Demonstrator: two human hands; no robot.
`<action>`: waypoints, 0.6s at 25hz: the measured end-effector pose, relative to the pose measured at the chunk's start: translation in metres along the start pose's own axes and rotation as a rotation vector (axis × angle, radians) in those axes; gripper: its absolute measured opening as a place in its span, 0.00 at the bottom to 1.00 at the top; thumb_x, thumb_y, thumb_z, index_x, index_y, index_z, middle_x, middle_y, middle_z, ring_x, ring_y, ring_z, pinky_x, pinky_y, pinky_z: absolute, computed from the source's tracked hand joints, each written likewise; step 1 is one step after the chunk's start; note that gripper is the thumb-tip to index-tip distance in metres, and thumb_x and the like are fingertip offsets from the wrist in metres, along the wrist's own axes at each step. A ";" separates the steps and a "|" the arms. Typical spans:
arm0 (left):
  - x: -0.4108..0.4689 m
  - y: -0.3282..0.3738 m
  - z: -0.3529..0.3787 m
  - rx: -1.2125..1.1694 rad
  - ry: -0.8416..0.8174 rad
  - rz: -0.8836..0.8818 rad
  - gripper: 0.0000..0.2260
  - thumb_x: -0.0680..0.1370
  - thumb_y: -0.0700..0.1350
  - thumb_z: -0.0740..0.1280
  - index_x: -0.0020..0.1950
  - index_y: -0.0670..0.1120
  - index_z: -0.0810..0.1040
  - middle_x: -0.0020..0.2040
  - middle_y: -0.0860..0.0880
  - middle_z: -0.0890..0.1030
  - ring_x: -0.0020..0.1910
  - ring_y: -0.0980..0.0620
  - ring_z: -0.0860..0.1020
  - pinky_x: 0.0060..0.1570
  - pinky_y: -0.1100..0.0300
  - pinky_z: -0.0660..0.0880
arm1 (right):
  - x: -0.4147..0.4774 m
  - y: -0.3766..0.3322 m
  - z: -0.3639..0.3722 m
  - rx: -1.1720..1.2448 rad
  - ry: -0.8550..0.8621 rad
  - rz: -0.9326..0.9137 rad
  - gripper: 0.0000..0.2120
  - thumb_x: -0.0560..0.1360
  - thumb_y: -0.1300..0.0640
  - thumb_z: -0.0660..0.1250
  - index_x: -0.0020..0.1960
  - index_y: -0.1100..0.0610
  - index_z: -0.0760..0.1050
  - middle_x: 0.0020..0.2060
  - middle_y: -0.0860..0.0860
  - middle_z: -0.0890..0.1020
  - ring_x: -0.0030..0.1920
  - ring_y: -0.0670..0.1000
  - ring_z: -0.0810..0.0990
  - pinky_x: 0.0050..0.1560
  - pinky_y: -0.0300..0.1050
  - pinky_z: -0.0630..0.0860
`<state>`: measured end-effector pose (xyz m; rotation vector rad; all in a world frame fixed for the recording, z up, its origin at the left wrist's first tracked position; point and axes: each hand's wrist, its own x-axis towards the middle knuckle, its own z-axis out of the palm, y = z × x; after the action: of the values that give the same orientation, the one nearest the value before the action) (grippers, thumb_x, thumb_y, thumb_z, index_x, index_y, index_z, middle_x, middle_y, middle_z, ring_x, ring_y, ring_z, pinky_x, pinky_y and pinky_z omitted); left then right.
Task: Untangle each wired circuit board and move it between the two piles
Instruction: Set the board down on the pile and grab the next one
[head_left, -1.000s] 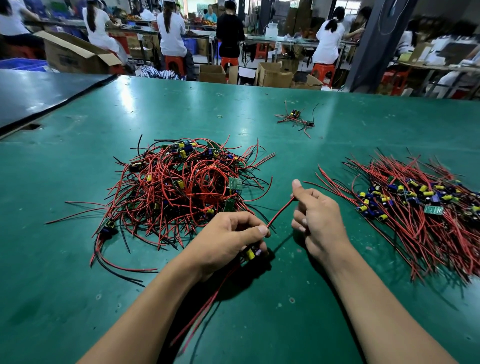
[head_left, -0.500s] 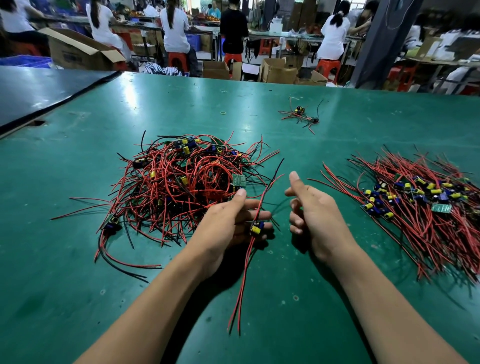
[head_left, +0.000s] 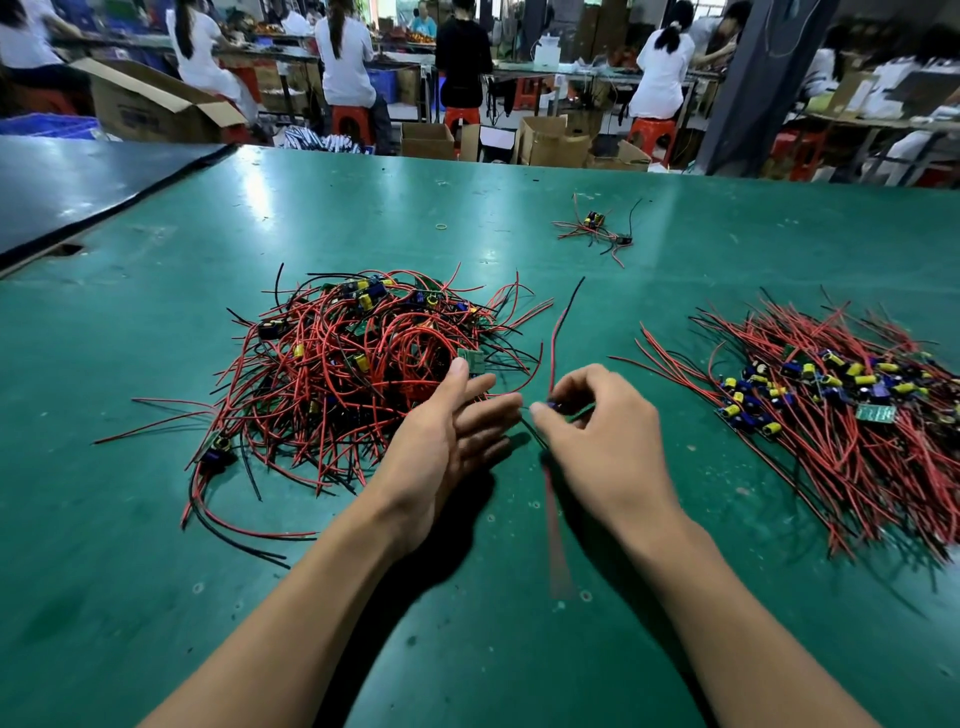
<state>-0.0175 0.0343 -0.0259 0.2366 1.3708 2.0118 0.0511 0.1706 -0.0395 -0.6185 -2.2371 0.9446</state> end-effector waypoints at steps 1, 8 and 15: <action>0.000 0.000 0.000 -0.016 0.020 0.016 0.25 0.81 0.59 0.55 0.70 0.43 0.70 0.58 0.43 0.83 0.57 0.48 0.82 0.61 0.52 0.76 | 0.006 0.006 -0.009 -0.062 0.026 0.033 0.07 0.72 0.55 0.75 0.43 0.51 0.76 0.44 0.51 0.81 0.43 0.51 0.78 0.49 0.46 0.75; 0.000 -0.005 0.002 -0.063 0.118 0.113 0.17 0.83 0.52 0.57 0.62 0.40 0.72 0.54 0.41 0.84 0.51 0.44 0.84 0.52 0.50 0.81 | 0.010 0.013 -0.023 -0.381 0.001 0.039 0.12 0.76 0.50 0.71 0.57 0.53 0.80 0.56 0.54 0.78 0.60 0.58 0.75 0.62 0.53 0.71; 0.002 -0.011 0.002 -0.052 0.241 0.206 0.11 0.82 0.46 0.62 0.57 0.38 0.74 0.51 0.37 0.84 0.47 0.41 0.85 0.48 0.49 0.82 | 0.007 0.018 -0.014 -0.562 -0.103 0.108 0.15 0.79 0.44 0.65 0.60 0.49 0.80 0.59 0.53 0.78 0.63 0.57 0.73 0.60 0.51 0.68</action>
<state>-0.0129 0.0393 -0.0345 0.1185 1.4886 2.3050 0.0588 0.1930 -0.0431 -0.9597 -2.5965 0.3872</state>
